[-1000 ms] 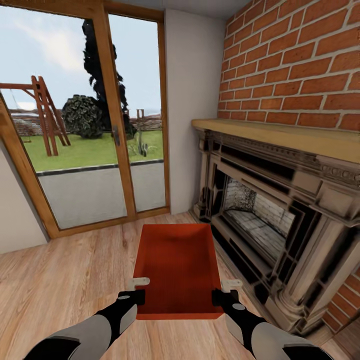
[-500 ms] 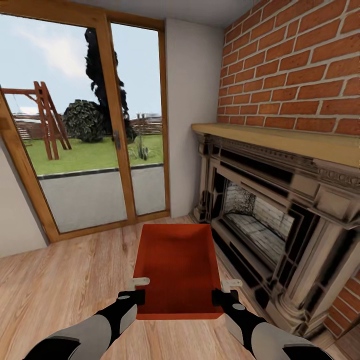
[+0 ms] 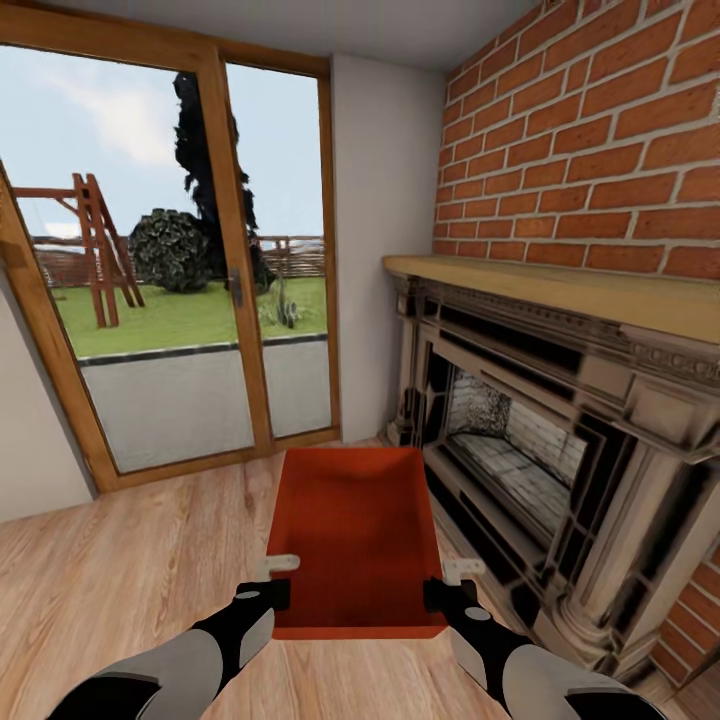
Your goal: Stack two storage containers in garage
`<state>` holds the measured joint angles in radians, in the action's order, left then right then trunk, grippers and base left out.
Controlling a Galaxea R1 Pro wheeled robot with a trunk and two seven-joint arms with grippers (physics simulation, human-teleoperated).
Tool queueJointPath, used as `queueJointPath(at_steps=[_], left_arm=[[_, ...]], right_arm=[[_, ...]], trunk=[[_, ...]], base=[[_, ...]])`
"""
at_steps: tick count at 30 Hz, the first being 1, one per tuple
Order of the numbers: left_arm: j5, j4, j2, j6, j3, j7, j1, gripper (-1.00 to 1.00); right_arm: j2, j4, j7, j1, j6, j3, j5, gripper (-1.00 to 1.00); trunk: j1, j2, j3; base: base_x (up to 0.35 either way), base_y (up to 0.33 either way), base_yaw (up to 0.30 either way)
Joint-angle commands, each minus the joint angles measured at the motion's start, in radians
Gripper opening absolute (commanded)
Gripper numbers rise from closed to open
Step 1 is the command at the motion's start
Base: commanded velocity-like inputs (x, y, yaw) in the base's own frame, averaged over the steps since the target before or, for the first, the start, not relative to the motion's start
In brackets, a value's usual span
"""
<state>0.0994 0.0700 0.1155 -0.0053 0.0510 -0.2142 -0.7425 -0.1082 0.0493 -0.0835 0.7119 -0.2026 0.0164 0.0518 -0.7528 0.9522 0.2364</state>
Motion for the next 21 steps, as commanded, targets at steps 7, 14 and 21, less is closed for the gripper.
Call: queueJointPath(at_steps=[7,14,21], left_arm=[[0.013,-0.002,-0.016,-0.001,0.001,-0.017,0.0,-1.0],[0.013,-0.002,-0.016,-0.001,0.001,-0.017,0.0,-1.0],[0.013,-0.002,-0.016,-0.001,0.001,-0.017,0.0,-1.0]], right_arm=[[-0.001,0.019,0.013,0.001,-0.082,0.045,0.019,-1.0],[-0.001,0.02,0.013,0.001,-0.083,0.045,0.019,-1.0],[-0.001,0.02,0.013,0.001,-0.083,0.045,0.019,-1.0]], trunk=[[0.0,0.001,-0.01],[0.0,0.001,-0.021],[0.0,0.001,-0.033]], base=[[0.0,0.0,0.0],[0.0,0.0,0.0],[0.0,0.0,0.0]])
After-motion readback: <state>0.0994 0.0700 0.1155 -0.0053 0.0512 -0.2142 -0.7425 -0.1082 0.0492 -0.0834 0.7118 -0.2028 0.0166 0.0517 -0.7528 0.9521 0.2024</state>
